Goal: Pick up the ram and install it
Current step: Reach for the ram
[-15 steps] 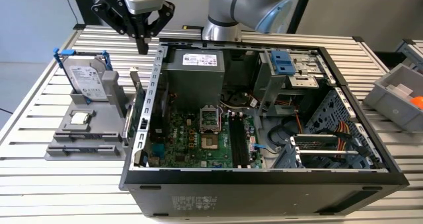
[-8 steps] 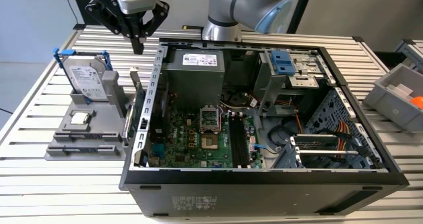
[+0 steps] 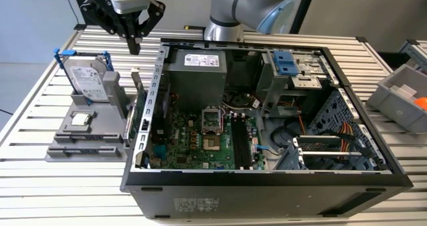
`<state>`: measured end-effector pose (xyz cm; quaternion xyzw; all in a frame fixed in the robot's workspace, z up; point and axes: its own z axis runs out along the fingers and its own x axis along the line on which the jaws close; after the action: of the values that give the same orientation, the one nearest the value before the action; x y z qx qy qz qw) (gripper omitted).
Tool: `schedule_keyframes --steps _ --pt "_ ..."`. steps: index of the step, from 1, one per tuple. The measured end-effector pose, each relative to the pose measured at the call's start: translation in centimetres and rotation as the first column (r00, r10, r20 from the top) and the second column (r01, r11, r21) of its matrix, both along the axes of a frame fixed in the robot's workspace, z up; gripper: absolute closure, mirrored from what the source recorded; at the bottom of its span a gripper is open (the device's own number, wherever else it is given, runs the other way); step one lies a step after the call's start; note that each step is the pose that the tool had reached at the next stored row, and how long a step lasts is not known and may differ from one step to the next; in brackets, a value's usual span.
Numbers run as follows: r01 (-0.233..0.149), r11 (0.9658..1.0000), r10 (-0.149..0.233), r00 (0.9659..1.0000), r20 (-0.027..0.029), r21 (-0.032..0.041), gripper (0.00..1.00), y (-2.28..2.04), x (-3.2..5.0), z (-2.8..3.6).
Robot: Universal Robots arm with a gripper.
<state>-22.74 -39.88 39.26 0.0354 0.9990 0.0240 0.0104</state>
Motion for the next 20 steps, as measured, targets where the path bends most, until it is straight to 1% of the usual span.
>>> schedule_keyframes --steps 8,20 --pt "0.000 1.0000 0.000 1.0000 0.0000 0.0000 1.00 0.00 -0.68 0.00" --pt "0.000 1.0000 0.000 1.0000 0.0000 0.0000 1.00 0.00 -1.32 0.00"
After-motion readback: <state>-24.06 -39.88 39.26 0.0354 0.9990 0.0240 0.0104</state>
